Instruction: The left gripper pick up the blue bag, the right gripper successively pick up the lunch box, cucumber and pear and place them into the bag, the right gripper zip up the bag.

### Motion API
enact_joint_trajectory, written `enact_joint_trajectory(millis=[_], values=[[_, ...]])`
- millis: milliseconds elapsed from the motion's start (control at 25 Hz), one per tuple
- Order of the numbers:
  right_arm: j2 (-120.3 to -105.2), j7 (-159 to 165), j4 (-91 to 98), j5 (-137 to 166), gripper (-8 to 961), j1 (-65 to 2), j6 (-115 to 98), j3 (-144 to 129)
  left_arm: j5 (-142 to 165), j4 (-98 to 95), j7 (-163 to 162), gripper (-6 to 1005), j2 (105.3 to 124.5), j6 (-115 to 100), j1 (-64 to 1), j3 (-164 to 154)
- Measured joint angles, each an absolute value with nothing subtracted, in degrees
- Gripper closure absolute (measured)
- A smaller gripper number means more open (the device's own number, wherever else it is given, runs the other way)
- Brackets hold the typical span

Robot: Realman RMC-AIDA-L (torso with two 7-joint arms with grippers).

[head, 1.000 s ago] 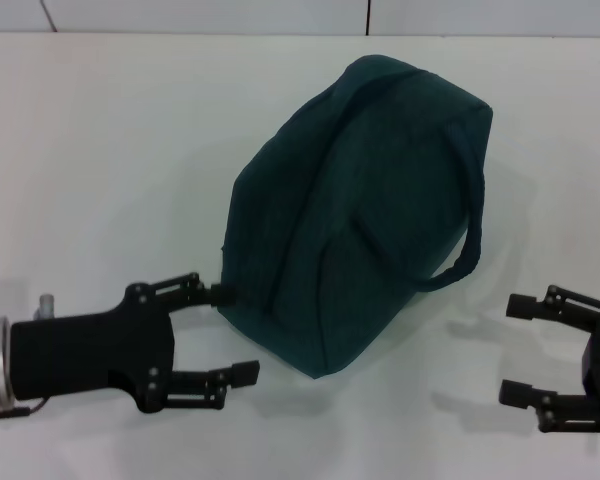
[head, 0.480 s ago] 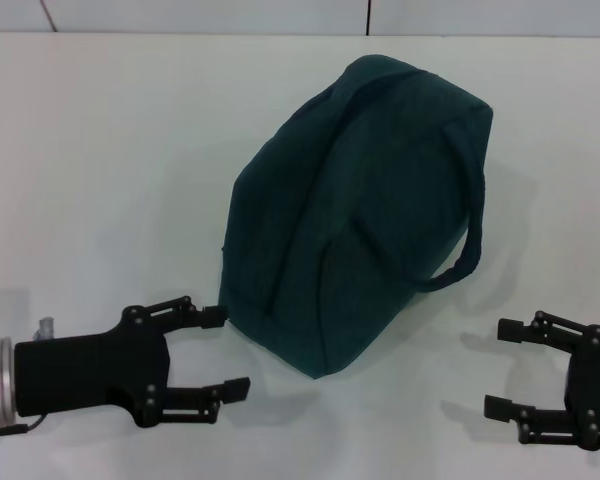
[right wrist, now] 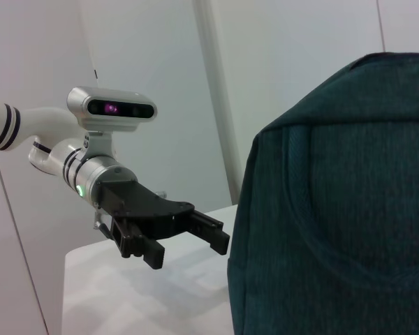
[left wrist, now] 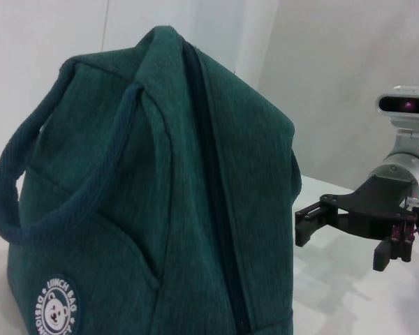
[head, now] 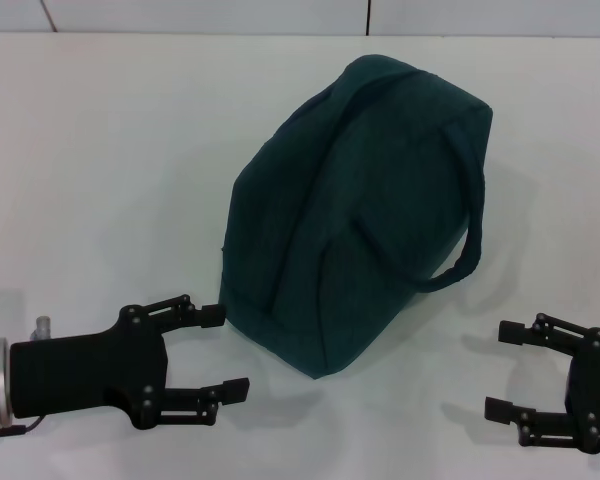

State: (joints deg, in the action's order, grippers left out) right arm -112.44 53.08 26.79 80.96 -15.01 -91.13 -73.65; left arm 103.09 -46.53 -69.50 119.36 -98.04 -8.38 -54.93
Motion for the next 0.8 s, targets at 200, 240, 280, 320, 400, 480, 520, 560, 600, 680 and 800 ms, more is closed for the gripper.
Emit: enact_joint_trajectory(millis=[200,240,280,320,400,480,520,560,600,680,800], values=[[-112.42,53.08,26.81,80.95,93,-15.02,-91.14,-73.65,103.08,-46.60,-69.69,111,119.35,-98.13,-8.39,-54.93],[-112.42,53.08,26.81,80.95,93,-15.03,-91.14,-73.65,103.09,-46.59,-69.69,111,119.35,-98.14,-8.41,-54.93],[-112.41,53.08,26.81,80.94,93,-15.03,-91.14,-73.65,103.08,-46.56,-69.70,111,119.34,-98.15,-8.47,-54.93],[-112.41,53.08,26.81,80.94,93,-15.03,-91.14,-73.65,103.08,-46.54,-69.70,111,119.35,-98.15,-8.53,-54.93],[-112.41,53.08,26.81,80.90,93,-15.03,-91.16,-73.62,103.08,-46.53,-69.71,111,119.35,-98.17,-8.62,-54.93],[-112.40,53.08,26.81,80.87,93,-15.03,-91.24,-73.26,103.08,-46.52,-69.76,111,119.35,-98.19,-8.72,-54.68],[-112.47,53.08,26.81,80.84,93,-14.97,-91.40,-72.58,103.06,-46.50,-69.79,111,119.36,-98.22,-8.74,-54.36],[-112.60,53.08,26.79,80.85,93,-14.88,-91.59,-71.72,102.99,-46.48,-69.82,111,119.36,-98.23,-8.77,-53.66],[-112.81,53.08,26.79,80.81,93,-14.70,-91.71,-70.58,102.69,-46.46,-69.82,111,119.40,-98.27,-8.77,-52.37],[-113.43,53.08,26.76,80.74,93,-14.16,-92.26,-66.96,101.71,-46.42,-69.79,111,119.49,-98.28,-8.61,-49.82],[-114.64,53.03,26.75,80.53,93,-13.09,-93.68,-57.96,97.44,-45.13,-69.19,111,119.55,-98.29,-8.27,-43.88]])
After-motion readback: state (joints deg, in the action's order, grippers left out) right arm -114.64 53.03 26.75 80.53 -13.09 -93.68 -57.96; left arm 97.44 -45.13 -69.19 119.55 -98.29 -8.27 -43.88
